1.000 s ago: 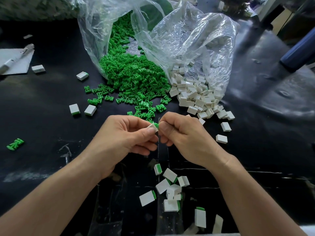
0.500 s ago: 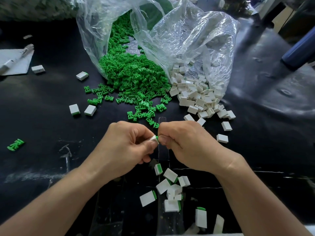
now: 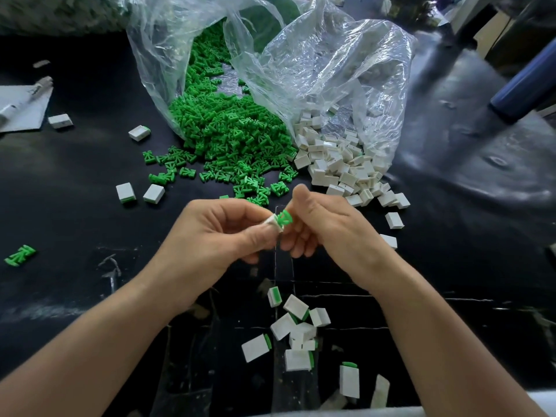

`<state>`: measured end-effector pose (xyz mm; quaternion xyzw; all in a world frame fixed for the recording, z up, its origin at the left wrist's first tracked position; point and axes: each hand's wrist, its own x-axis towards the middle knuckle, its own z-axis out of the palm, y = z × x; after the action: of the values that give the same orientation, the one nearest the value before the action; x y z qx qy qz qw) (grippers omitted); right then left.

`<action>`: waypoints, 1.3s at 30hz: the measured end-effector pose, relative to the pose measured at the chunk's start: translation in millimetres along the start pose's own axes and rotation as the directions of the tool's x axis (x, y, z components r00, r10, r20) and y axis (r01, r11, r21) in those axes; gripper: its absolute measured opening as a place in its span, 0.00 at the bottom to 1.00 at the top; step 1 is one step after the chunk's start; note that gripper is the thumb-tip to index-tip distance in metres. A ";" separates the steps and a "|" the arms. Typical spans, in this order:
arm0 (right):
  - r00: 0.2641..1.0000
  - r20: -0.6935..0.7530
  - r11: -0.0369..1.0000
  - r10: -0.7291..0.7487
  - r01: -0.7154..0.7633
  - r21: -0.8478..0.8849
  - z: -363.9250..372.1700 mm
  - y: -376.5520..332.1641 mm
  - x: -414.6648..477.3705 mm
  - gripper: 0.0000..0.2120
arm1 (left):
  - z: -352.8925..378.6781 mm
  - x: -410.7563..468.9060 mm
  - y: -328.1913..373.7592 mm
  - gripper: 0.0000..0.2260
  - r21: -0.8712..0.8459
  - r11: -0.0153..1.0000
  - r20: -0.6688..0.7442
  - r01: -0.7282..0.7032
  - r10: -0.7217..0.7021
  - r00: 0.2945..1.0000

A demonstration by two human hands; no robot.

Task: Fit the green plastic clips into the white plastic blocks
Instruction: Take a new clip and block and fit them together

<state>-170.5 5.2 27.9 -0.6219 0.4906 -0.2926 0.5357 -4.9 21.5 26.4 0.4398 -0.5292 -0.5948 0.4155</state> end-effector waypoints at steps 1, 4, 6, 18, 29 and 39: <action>0.998 0.020 0.996 0.053 -0.054 0.067 1.3 -0.3 0.8 0.26 | 0.5 0.6 -1.0 0.10 -0.022 1.000 -0.019 -0.016 0.016 1.000; 0.969 0.196 0.942 0.148 -0.199 0.270 9.4 -1.3 2.0 0.28 | -1.2 2.6 -3.8 0.10 -0.059 0.997 -0.061 -0.052 0.048 0.997; 0.938 0.315 0.885 0.146 -0.266 0.381 14.7 -3.2 1.8 0.28 | -1.6 1.5 -2.1 0.10 -0.052 0.996 -0.023 -0.069 0.068 0.997; 0.943 0.299 0.871 0.146 -0.266 0.413 23.0 -3.6 0.8 0.24 | 2.3 0.5 -3.1 0.10 -0.119 0.990 0.005 -0.082 0.083 0.997; 0.960 0.243 0.925 0.141 -0.215 0.314 26.4 -0.3 -0.5 0.29 | 1.7 1.0 -5.4 0.09 -0.129 0.987 0.014 -0.095 0.098 0.995; 0.963 0.260 0.897 0.070 -0.175 0.407 26.5 -3.0 -0.7 0.22 | 2.6 0.8 -7.6 0.12 -0.172 0.980 -0.008 -0.096 0.096 0.995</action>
<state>-146.2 15.7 24.1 -0.4880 0.3851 -0.2813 0.7310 -7.9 22.1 18.9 0.3762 -0.4966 -0.6177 0.4799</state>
